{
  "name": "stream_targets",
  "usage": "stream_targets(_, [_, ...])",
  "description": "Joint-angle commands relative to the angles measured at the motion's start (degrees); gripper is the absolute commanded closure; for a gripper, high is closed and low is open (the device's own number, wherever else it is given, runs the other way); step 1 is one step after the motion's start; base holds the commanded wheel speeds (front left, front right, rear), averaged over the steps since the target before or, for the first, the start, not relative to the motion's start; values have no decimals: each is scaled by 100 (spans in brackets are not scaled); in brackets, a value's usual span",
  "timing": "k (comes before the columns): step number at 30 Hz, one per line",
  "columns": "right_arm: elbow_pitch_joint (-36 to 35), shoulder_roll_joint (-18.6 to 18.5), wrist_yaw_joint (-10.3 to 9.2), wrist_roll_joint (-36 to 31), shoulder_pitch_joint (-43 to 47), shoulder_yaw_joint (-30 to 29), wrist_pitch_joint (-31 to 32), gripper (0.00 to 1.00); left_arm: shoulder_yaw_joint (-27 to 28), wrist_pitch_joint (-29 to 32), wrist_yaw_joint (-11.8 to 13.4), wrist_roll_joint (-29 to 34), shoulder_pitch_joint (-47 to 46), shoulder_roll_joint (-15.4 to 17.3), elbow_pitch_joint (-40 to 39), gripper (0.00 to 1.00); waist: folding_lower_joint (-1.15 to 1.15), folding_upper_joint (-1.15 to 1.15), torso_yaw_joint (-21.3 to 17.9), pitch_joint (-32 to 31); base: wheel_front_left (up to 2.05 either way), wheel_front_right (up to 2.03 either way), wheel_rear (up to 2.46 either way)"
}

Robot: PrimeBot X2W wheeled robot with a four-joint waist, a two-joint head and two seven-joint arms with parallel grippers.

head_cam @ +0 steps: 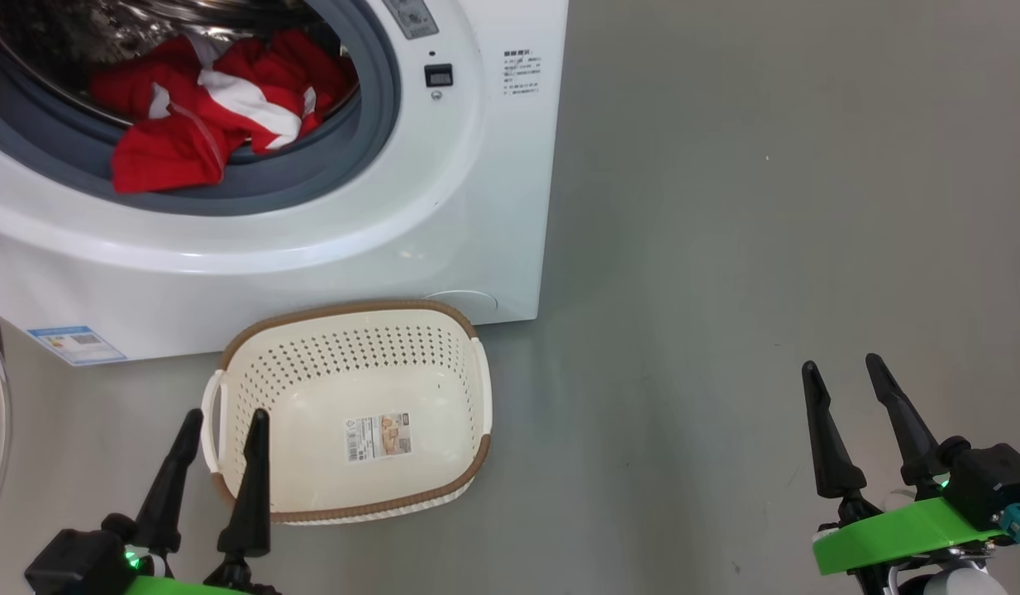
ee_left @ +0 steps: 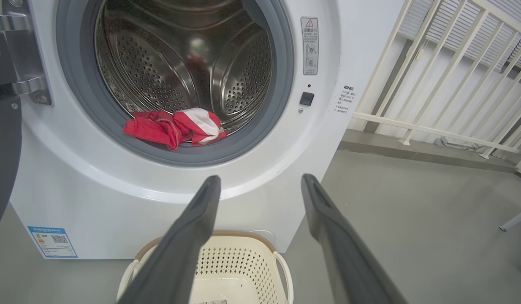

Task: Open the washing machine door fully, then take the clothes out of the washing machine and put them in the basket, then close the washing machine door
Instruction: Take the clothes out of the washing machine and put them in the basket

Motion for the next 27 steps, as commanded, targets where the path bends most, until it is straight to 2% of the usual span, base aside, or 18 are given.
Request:
stream_targets(1, [-153, -23, 42, -3, -63, 135, -37, 0, 220, -31, 8, -16, -86, 71, -172, 0, 0, 0, 4, 8, 0, 0, 0])
stream_targets(9, [-148, -20, 42, 0, -115, 155, -37, 0, 236, -31, 8, -58, -136, 74, -155, 0, 0, 0, 12, 55, 24, -24, 0])
stream_targets(17, [-153, -18, 42, 2, -134, 181, -37, 0, 189, -31, 8, -137, -145, 110, -155, 0, 0, 0, 21, 73, 117, -117, 0])
stream_targets(19, [-152, -18, 42, 11, -142, 184, -37, 0, 219, -31, 8, 75, -158, 164, -178, 0, 0, 0, 28, 85, 130, -130, 0])
stream_targets(27, [-147, -18, 42, 45, -156, 196, -37, 0, 163, -31, 8, 72, -165, 64, -164, 0, 0, 0, 52, 115, 65, -65, 0])
